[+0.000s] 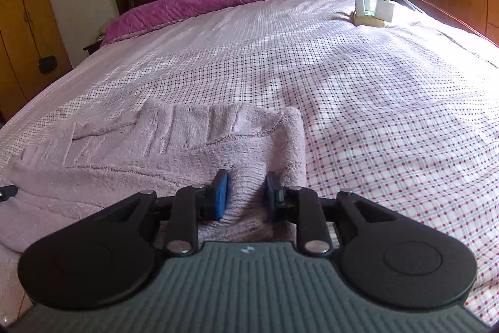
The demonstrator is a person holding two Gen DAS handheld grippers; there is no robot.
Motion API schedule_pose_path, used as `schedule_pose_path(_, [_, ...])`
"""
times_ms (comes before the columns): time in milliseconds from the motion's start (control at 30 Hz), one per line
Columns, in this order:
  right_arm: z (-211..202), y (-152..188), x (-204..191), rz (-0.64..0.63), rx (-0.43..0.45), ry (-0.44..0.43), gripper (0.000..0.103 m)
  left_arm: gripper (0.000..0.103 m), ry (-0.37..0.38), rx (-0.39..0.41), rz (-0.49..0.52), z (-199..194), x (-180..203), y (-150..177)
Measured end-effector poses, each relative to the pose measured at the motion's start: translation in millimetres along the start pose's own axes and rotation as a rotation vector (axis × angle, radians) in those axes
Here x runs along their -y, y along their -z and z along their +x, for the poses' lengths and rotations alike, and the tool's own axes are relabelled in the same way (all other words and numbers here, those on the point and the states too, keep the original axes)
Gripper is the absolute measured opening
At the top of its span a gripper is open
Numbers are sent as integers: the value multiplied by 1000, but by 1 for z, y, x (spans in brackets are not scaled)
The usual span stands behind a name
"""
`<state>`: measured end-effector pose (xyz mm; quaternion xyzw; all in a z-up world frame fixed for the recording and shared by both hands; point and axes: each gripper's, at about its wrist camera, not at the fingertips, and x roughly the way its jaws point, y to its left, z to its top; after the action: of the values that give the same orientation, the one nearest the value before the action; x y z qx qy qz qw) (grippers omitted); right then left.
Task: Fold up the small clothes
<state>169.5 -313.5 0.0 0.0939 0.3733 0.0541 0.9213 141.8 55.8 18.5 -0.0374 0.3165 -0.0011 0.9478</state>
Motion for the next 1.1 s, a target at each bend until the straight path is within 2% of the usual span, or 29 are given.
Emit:
schedule_pose_path(67, [-1, -1, 1, 3, 1, -17, 35, 45, -2, 2, 0, -1, 0, 0])
schedule_pose_path(133, [-6, -2, 2, 18, -2, -20, 39, 45, -4, 0, -8, -5, 0, -1])
schedule_pose_path(267, [-27, -2, 3, 92, -3, -42, 52, 44, 1, -7, -29, -23, -2, -4])
schedule_pose_path(433, [-64, 5, -2, 94, 39, -81, 53, 44, 3, -13, -31, -51, -5, 0])
schedule_pose_path(567, [-71, 11, -7, 76, 19, -46, 53, 44, 6, -11, -44, -73, -7, 7])
schedule_pose_path(733, [-57, 20, 14, 226, -14, -39, 53, 44, 20, -8, -54, -92, -9, 14])
schedule_pose_path(800, [-57, 23, 17, 252, -4, -44, 51, 44, 18, -8, -49, -97, -9, 15])
schedule_pose_path(833, [-60, 23, 15, 246, 8, -34, 37, 44, 17, -8, -48, -99, -9, 15])
schedule_pose_path(867, [-63, 22, 13, 233, 23, -33, 16, 44, 17, -8, -47, -101, -9, 15])
schedule_pose_path(1000, [-85, 18, 3, 168, 121, -14, 11, 44, 21, -13, -56, -106, -10, 18])
schedule_pose_path(1100, [-84, 18, 1, 144, 97, 13, 11, 44, 8, -25, -61, -104, -10, 22])
